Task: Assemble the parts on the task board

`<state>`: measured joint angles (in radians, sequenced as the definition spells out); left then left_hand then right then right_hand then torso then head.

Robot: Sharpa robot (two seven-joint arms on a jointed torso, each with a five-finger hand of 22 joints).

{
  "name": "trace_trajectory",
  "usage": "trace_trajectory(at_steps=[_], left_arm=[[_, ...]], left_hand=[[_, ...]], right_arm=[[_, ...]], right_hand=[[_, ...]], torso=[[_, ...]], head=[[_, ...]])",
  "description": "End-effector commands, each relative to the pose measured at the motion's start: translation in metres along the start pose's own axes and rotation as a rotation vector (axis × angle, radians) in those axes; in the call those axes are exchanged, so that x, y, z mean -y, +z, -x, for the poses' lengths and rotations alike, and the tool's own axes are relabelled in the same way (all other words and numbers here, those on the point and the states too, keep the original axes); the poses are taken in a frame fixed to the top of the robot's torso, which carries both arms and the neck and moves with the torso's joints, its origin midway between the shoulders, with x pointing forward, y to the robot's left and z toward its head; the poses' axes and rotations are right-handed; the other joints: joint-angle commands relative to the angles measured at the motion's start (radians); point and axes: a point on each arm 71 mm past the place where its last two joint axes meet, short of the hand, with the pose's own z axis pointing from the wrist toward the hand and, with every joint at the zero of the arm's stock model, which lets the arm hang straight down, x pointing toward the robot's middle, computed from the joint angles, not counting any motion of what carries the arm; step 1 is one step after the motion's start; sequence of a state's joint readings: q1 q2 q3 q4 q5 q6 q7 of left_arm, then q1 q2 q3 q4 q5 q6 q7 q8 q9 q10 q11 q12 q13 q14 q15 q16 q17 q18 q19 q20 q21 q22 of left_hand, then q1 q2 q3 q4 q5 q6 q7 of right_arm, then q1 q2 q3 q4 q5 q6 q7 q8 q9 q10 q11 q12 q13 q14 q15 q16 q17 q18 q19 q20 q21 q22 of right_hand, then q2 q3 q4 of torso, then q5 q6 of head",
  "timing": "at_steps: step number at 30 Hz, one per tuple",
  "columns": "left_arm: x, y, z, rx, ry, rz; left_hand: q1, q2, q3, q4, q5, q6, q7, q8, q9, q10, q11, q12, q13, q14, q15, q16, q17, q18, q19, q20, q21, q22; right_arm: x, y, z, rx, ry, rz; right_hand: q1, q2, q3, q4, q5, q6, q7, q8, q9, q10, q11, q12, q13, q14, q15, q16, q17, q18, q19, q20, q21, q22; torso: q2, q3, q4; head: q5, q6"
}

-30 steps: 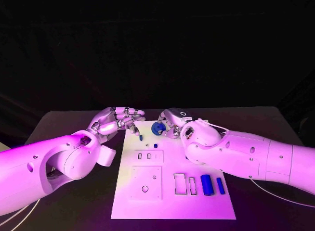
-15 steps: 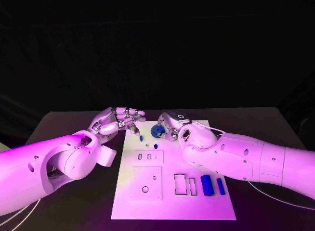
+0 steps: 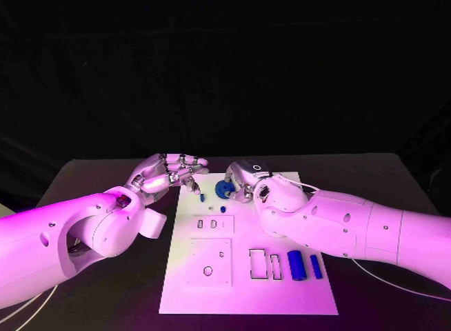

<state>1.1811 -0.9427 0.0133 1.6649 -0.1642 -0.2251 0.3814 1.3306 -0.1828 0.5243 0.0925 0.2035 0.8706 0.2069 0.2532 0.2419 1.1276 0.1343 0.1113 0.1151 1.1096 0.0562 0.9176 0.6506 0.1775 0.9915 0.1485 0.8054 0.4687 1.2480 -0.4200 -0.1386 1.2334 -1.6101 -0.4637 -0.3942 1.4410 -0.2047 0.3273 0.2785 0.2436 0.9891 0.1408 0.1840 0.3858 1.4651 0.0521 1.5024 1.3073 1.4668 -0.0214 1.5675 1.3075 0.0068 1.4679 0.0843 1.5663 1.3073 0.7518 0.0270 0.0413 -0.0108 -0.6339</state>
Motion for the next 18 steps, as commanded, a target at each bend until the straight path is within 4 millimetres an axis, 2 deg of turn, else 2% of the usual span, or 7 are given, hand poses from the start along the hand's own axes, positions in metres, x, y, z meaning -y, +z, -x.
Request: trace_trajectory(at_steps=[1, 5, 7, 10, 11, 14, 18], left_arm=[[0.0016, 0.0006, -0.0026, -0.022, -0.005, -0.007], [0.0016, 0.0005, -0.0026, -0.023, -0.005, -0.007], [0.0016, 0.0005, -0.0026, -0.023, -0.005, -0.006], [0.0015, 0.0005, -0.0024, -0.022, -0.005, -0.006], [0.0015, 0.0006, -0.0024, -0.022, -0.005, -0.006], [0.0014, 0.0006, -0.0022, -0.022, -0.004, -0.005], [0.0014, 0.0005, -0.0021, -0.021, -0.004, -0.005]], left_hand=[[0.01, 0.0, 0.006, -0.001, 0.001, -0.003, -0.001, 0.003, 0.001, -0.002, -0.002, 0.002, 0.001, -0.003, -0.002, 0.005, -0.001, 0.005, -0.006, -0.001, 0.004, 0.001], [0.01, 0.0, 0.006, -0.001, 0.001, -0.003, -0.001, 0.003, 0.001, -0.002, -0.002, 0.002, 0.001, -0.003, -0.002, 0.005, -0.001, 0.005, -0.006, -0.001, 0.004, 0.001], [0.01, 0.0, 0.006, -0.001, 0.001, -0.003, -0.001, 0.003, 0.001, -0.002, -0.002, 0.002, 0.001, -0.003, -0.002, 0.005, -0.001, 0.005, -0.006, -0.001, 0.004, 0.001], [0.01, 0.0, 0.006, -0.001, 0.001, -0.003, -0.001, 0.003, 0.001, -0.002, -0.002, 0.002, 0.001, -0.003, -0.002, 0.005, -0.001, 0.005, -0.006, -0.001, 0.004, 0.001], [0.01, 0.0, 0.006, -0.001, 0.001, -0.003, -0.001, 0.003, 0.001, -0.002, -0.002, 0.002, 0.001, -0.003, -0.002, 0.005, -0.001, 0.005, -0.006, -0.001, 0.004, 0.001], [0.01, 0.0, 0.006, -0.001, 0.001, -0.003, -0.001, 0.003, 0.001, -0.002, -0.002, 0.002, 0.001, -0.003, -0.002, 0.005, -0.001, 0.005, -0.006, -0.001, 0.004, 0.001], [0.01, 0.0, 0.006, -0.001, 0.001, -0.003, -0.001, 0.003, 0.001, -0.002, -0.002, 0.002, 0.001, -0.003, -0.002, 0.005, -0.001, 0.005, -0.006, -0.001, 0.004, 0.001]], right_arm=[[-0.0017, 0.0001, -0.0032, -0.014, -0.012, 0.008], [-0.0027, 0.0005, -0.0039, -0.017, -0.001, 0.016], [-0.0022, 0.0005, -0.0043, -0.022, 0.006, 0.016], [-0.0013, 0.0004, -0.0053, -0.036, 0.014, 0.015], [-0.001, 0.0003, -0.0057, -0.041, 0.016, 0.015], [0.0, 0.0003, -0.0068, -0.056, 0.019, 0.013], [0.0013, 0.0, -0.0085, -0.08, 0.024, 0.011]], right_hand=[[-0.028, -0.012, -0.008, 0.008, -0.037, -0.017, 0.002, -0.013, -0.007, 0.044, 0.008, -0.013, 0.184, 0.103, 0.006, 0.002, 0.259, -0.007, 0.103, 0.004, 0.004, 0.263], [-0.073, -0.02, -0.046, 0.01, -0.112, -0.052, 0.01, -0.039, -0.016, 0.032, 0.016, -0.028, 0.172, 0.103, 0.016, 0.002, 0.26, -0.007, 0.103, 0.014, 0.004, 0.263], [-0.088, -0.017, -0.072, 0.011, -0.131, -0.068, 0.011, -0.052, -0.021, 0.03, 0.018, -0.031, 0.171, 0.104, 0.018, 0.003, 0.262, -0.007, 0.103, 0.017, 0.004, 0.263], [-0.195, 0.015, -0.156, 0.017, -0.11, -0.073, 0.016, -0.067, -0.024, 0.03, 0.021, -0.032, 0.173, 0.104, 0.023, 0.003, 0.263, -0.007, 0.103, 0.022, 0.004, 0.263], [-0.209, 0.018, -0.168, 0.017, -0.108, -0.072, 0.016, -0.069, -0.025, 0.031, 0.022, -0.031, 0.174, 0.104, 0.024, 0.003, 0.263, -0.007, 0.103, 0.023, 0.004, 0.263], [-0.227, 0.025, -0.179, 0.017, -0.107, -0.069, 0.016, -0.07, -0.025, 0.034, 0.023, -0.027, 0.178, 0.104, 0.024, 0.003, 0.263, -0.007, 0.103, 0.024, 0.004, 0.263], [-0.25, 0.049, -0.176, 0.016, -0.086, -0.053, 0.014, -0.067, -0.023, 0.043, 0.021, -0.016, 0.189, 0.104, 0.023, 0.003, 0.263, -0.007, 0.103, 0.023, 0.004, 0.263]], torso=[[0.0, 0.0001, -0.0006], [0.0, -0.0004, -0.0021], [0.0, -0.0002, -0.0024], [0.0, -0.0004, -0.0025], [0.0, -0.0003, -0.0022], [0.0, 0.0, -0.0021], [0.0, 0.0006, -0.0027]], head=[[0.001, -0.001], [0.001, -0.001], [0.001, 0.0], [0.001, 0.0], [0.001, 0.0], [0.0, 0.0], [0.0, -0.001]])
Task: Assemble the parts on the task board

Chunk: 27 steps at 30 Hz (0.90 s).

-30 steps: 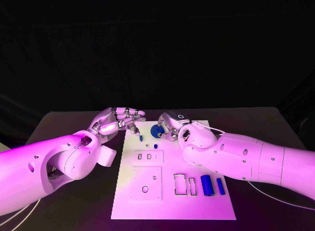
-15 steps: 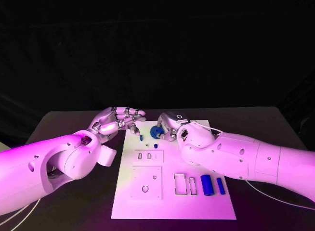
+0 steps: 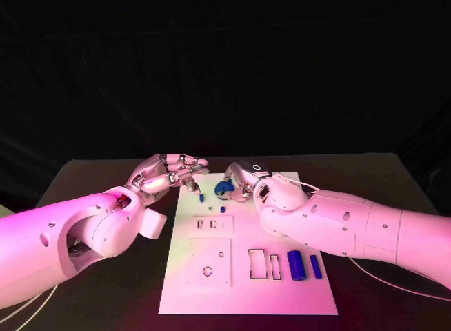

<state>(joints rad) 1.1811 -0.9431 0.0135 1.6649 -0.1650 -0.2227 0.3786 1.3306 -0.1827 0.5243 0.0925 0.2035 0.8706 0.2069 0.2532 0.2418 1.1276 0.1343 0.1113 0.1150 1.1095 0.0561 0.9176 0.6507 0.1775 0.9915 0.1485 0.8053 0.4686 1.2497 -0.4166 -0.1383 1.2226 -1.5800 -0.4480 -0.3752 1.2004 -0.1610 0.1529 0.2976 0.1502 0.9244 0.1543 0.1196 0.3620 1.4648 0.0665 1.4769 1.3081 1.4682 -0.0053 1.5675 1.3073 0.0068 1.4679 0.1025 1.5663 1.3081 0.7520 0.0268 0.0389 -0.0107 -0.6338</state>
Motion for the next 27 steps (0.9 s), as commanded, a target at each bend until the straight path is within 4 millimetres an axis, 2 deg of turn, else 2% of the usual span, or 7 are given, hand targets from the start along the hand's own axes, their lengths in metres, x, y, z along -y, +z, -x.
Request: trace_trajectory(at_steps=[1, 11, 27], left_arm=[[0.002, 0.001, -0.002, -0.019, -0.004, -0.008], [0.001, 0.0, -0.002, -0.018, -0.003, -0.007], [0.002, -0.001, 0.0, -0.013, -0.001, -0.005]], left_hand=[[0.01, 0.0, 0.006, -0.001, 0.001, -0.003, -0.001, 0.003, 0.001, -0.002, -0.002, 0.002, 0.002, -0.003, -0.002, 0.005, -0.001, 0.005, -0.006, -0.001, 0.004, 0.001], [0.01, 0.0, 0.009, -0.003, 0.001, -0.003, 0.0, 0.003, 0.002, -0.003, -0.001, 0.002, 0.002, -0.004, -0.001, 0.007, -0.002, 0.005, -0.01, -0.001, 0.01, 0.006], [0.013, 0.003, 0.014, -0.007, 0.001, -0.003, -0.001, 0.003, 0.003, -0.003, -0.001, 0.002, 0.002, -0.005, -0.002, 0.007, -0.003, 0.005, -0.013, -0.001, 0.015, 0.009]], right_arm=[[0.0, -0.002, -0.008, -0.06, 0.009, 0.01], [0.006, -0.003, -0.011, -0.109, 0.007, -0.008], [0.018, -0.012, -0.008, -0.088, 0.012, -0.023]], right_hand=[[-0.009, 0.006, -0.002, -0.003, 0.007, 0.011, 0.0, -0.003, 0.001, 0.043, 0.007, 0.009, 0.188, 0.103, 0.007, 0.003, 0.263, -0.007, 0.103, 0.005, 0.004, 0.263], [-0.019, 0.025, 0.01, -0.005, 0.016, 0.025, -0.003, 0.001, 0.002, 0.05, 0.004, 0.018, 0.196, 0.103, 0.004, 0.003, 0.263, -0.007, 0.103, 0.003, 0.004, 0.263], [-0.016, 0.026, 0.014, -0.007, 0.021, 0.029, -0.004, 0.002, 0.003, 0.052, 0.003, 0.021, 0.199, 0.103, 0.003, 0.003, 0.263, -0.007, 0.103, 0.002, 0.004, 0.263]], torso=[[0.0, 0.0008, -0.0003], [0.0, 0.0012, 0.0007], [0.0, 0.0013, 0.0007]], head=[[0.0, -0.001], [-0.002, -0.003], [0.0, -0.003]])
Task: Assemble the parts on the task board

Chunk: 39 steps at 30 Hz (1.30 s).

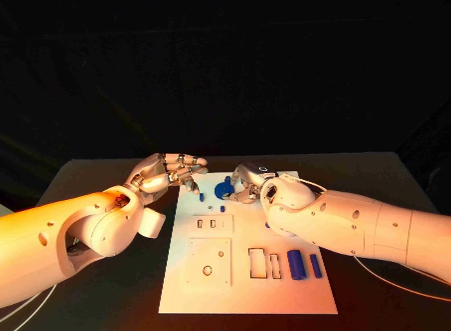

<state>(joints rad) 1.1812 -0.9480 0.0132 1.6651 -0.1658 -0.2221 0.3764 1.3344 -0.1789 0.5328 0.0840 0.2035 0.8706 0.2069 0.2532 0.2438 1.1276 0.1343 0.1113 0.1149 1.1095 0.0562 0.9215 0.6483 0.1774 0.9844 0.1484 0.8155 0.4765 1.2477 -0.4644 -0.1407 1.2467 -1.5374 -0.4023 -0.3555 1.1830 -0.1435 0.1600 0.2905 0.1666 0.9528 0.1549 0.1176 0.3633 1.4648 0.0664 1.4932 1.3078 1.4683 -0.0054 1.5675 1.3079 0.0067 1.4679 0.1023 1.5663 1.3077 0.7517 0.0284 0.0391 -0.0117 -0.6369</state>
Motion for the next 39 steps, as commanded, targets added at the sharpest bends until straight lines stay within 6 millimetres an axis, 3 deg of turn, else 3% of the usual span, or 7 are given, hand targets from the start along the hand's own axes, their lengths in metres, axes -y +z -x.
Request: trace_trajectory(at_steps=[1, 7, 12, 15, 23, 30, 39], left_arm=[[0.002, 0.0, -0.001, -0.016, -0.003, -0.008], [0.002, 0.0, 0.0, -0.014, -0.002, -0.008], [0.002, -0.001, 0.002, -0.01, 0.0, -0.008], [0.002, -0.001, 0.003, -0.006, 0.002, -0.007], [0.001, -0.002, 0.007, 0.003, 0.006, -0.006], [0.001, -0.002, 0.008, 0.003, 0.006, -0.005], [0.0, -0.001, 0.009, 0.003, 0.006, -0.005]], left_hand=[[0.009, -0.001, 0.005, 0.002, 0.001, -0.003, -0.001, 0.003, 0.001, -0.002, -0.001, 0.002, 0.002, -0.005, -0.002, 0.003, -0.001, 0.005, -0.006, -0.001, 0.005, 0.001], [0.01, -0.001, 0.006, 0.001, 0.001, -0.003, 0.0, 0.003, 0.001, -0.003, -0.001, 0.001, 0.002, -0.005, -0.002, 0.004, -0.002, 0.005, -0.007, -0.001, 0.007, 0.002], [0.01, -0.001, 0.006, 0.001, 0.001, -0.003, 0.0, 0.003, 0.001, -0.003, -0.001, 0.001, 0.002, -0.005, -0.002, 0.004, -0.002, 0.005, -0.007, -0.001, 0.007, 0.002], [0.01, 0.0, 0.007, 0.0, 0.001, -0.003, 0.0, 0.003, 0.002, -0.003, -0.001, 0.001, 0.002, -0.005, -0.002, 0.004, -0.002, 0.005, -0.008, -0.001, 0.008, 0.003], [0.01, 0.0, 0.007, 0.0, 0.001, -0.003, 0.0, 0.003, 0.002, -0.003, -0.001, 0.001, 0.002, -0.005, -0.002, 0.004, -0.002, 0.005, -0.008, -0.001, 0.008, 0.003], [0.011, 0.0, 0.008, 0.0, 0.001, -0.003, 0.0, 0.003, 0.002, -0.002, -0.001, 0.001, 0.002, -0.005, -0.002, 0.004, -0.002, 0.005, -0.008, -0.001, 0.009, 0.004], [0.011, 0.0, 0.008, 0.0, 0.001, -0.003, 0.0, 0.003, 0.002, -0.002, -0.001, 0.001, 0.002, -0.005, -0.002, 0.004, -0.002, 0.005, -0.008, -0.001, 0.009, 0.004]], right_arm=[[0.001, -0.005, -0.005, -0.019, 0.0, -0.001], [0.01, -0.016, 0.002, 0.046, 0.022, -0.001], [0.031, -0.034, 0.022, 0.124, 0.088, -0.01], [0.045, -0.044, 0.036, 0.135, 0.145, -0.005], [0.091, -0.071, 0.067, 0.087, 0.282, 0.019], [0.135, -0.082, 0.075, 0.042, 0.278, -0.02], [0.167, -0.086, 0.066, 0.01, 0.222, -0.074]], right_hand=[[0.002, 0.008, 0.007, 0.0, 0.004, 0.001, -0.005, 0.004, 0.001, 0.052, 0.003, 0.004, 0.199, 0.103, 0.003, 0.003, 0.263, -0.007, 0.103, 0.002, 0.005, 0.263], [0.007, 0.007, 0.011, 0.0, 0.008, 0.005, -0.006, 0.006, 0.002, 0.053, 0.002, 0.005, 0.2, 0.103, 0.002, 0.003, 0.263, -0.007, 0.103, 0.001, 0.005, 0.263], [0.038, 0.007, 0.035, -0.003, 0.03, 0.013, -0.008, 0.005, 0.002, 0.053, 0.0, 0.003, 0.2, 0.103, -0.002, 0.003, 0.263, -0.007, 0.103, -0.003, 0.005, 0.263], [0.079, -0.041, 0.026, -0.006, 0.002, 0.014, -0.007, 0.002, 0.0, 0.051, 0.001, -0.001, 0.197, 0.103, -0.003, 0.003, 0.263, -0.007, 0.103, -0.004, 0.005, 0.263], [0.193, -0.056, 0.029, -0.019, -0.036, 0.007, -0.008, -0.007, -0.003, 0.035, 0.0, -0.025, 0.181, 0.103, -0.009, 0.003, 0.263, -0.007, 0.103, -0.009, 0.005, 0.263], [0.297, -0.072, 0.048, -0.047, -0.009, -0.002, -0.007, -0.018, -0.007, 0.022, -0.001, -0.043, 0.17, 0.103, -0.006, 0.003, 0.263, -0.007, 0.103, -0.008, 0.005, 0.263], [0.326, -0.077, 0.045, -0.045, -0.047, -0.03, 0.002, -0.037, -0.014, 0.007, 0.006, -0.065, 0.155, 0.103, 0.006, 0.003, 0.263, -0.007, 0.103, 0.002, 0.005, 0.263]], torso=[[0.0, -0.0004, 0.0007], [0.0, -0.0004, 0.0005], [-0.003, 0.0002, -0.0023], [-0.003, 0.0018, -0.0063], [-0.013, 0.0083, -0.0188], [-0.015, 0.0137, -0.0233], [-0.015, 0.0148, -0.0206]], head=[[0.0, 0.0], [0.0, 0.0], [0.002, 0.001], [0.001, 0.004], [-0.002, 0.003], [0.0, 0.0], [-0.002, -0.009]])
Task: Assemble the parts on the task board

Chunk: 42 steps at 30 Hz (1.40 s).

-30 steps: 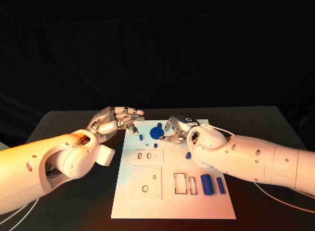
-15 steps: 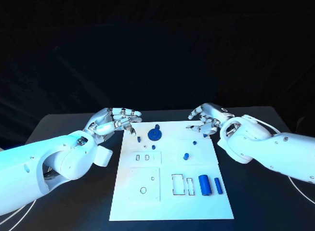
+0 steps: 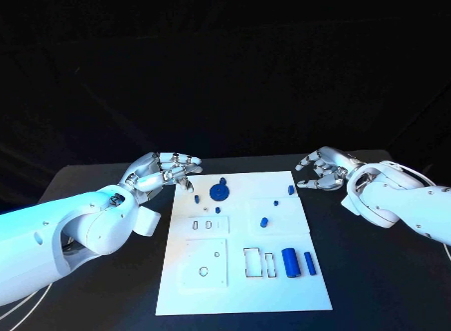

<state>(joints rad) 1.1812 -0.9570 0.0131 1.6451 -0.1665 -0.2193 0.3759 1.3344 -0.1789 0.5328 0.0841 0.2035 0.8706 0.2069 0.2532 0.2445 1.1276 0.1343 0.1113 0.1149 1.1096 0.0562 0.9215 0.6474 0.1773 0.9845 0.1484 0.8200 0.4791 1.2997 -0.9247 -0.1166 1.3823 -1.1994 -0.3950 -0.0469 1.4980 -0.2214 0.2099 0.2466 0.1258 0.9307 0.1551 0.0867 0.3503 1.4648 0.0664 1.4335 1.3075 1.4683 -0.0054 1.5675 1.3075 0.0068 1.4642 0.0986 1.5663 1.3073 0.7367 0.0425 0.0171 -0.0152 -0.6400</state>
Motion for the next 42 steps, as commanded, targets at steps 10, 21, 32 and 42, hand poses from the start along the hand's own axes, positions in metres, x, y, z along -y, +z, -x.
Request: trace_trajectory(at_steps=[10, 21, 32, 42], left_arm=[[0.001, 0.001, 0.0, -0.016, -0.002, -0.009], [0.001, 0.001, 0.001, -0.015, 0.0, -0.008], [0.0, 0.0, 0.003, -0.012, 0.003, -0.006], [0.0, 0.0, 0.003, -0.011, 0.004, -0.005]], left_hand=[[0.011, 0.0, 0.008, -0.001, 0.001, -0.003, 0.0, 0.003, 0.001, -0.002, -0.001, 0.001, 0.002, -0.005, -0.002, 0.004, -0.001, 0.005, -0.008, -0.001, 0.005, 0.001], [0.011, 0.0, 0.008, -0.001, 0.001, -0.003, 0.0, 0.003, 0.001, -0.002, -0.001, 0.001, 0.002, -0.005, -0.002, 0.004, -0.001, 0.005, -0.008, -0.001, 0.005, 0.001], [0.012, 0.0, 0.011, -0.004, 0.001, -0.003, -0.001, 0.003, 0.002, -0.001, -0.002, 0.002, 0.002, -0.007, -0.002, 0.005, -0.003, 0.005, -0.012, -0.002, 0.01, 0.005], [0.014, 0.001, 0.014, -0.006, 0.001, -0.002, -0.001, 0.003, 0.003, -0.001, -0.002, 0.002, 0.002, -0.007, -0.002, 0.005, -0.003, 0.005, -0.014, -0.002, 0.014, 0.007]], right_arm=[[0.009, 0.002, -0.019, -0.079, -0.042, 0.023], [0.006, 0.005, -0.03, -0.092, -0.039, 0.024], [0.006, 0.008, -0.034, -0.095, -0.038, 0.015], [0.004, 0.011, -0.038, -0.111, -0.038, 0.014]], right_hand=[[0.026, 0.005, -0.003, -0.002, 0.003, -0.01, 0.003, -0.007, -0.002, 0.008, 0.008, -0.003, 0.157, 0.102, 0.007, 0.003, 0.263, -0.007, 0.107, 0.008, 0.005, 0.263], [0.032, 0.013, 0.004, 0.003, 0.018, 0.003, 0.002, -0.002, 0.0, 0.017, 0.007, 0.008, 0.165, 0.102, 0.005, 0.003, 0.263, -0.007, 0.107, 0.007, 0.005, 0.263], [0.019, 0.043, 0.031, 0.029, 0.026, 0.045, -0.002, 0.016, 0.005, 0.034, 0.004, 0.028, 0.181, 0.102, -0.002, 0.003, 0.263, -0.007, 0.107, 0.001, 0.005, 0.263], [0.022, 0.063, 0.056, 0.03, 0.03, 0.063, -0.008, 0.024, 0.006, 0.039, -0.001, 0.035, 0.186, 0.102, -0.009, 0.003, 0.263, -0.007, 0.107, -0.005, 0.005, 0.263]], torso=[[0.001, -0.002, 0.0008], [0.001, -0.002, 0.0021], [0.001, -0.0015, 0.0002], [0.0, -0.0013, 0.0005]], head=[[0.003, -0.014], [0.005, -0.02], [0.009, -0.027], [0.009, -0.03]])
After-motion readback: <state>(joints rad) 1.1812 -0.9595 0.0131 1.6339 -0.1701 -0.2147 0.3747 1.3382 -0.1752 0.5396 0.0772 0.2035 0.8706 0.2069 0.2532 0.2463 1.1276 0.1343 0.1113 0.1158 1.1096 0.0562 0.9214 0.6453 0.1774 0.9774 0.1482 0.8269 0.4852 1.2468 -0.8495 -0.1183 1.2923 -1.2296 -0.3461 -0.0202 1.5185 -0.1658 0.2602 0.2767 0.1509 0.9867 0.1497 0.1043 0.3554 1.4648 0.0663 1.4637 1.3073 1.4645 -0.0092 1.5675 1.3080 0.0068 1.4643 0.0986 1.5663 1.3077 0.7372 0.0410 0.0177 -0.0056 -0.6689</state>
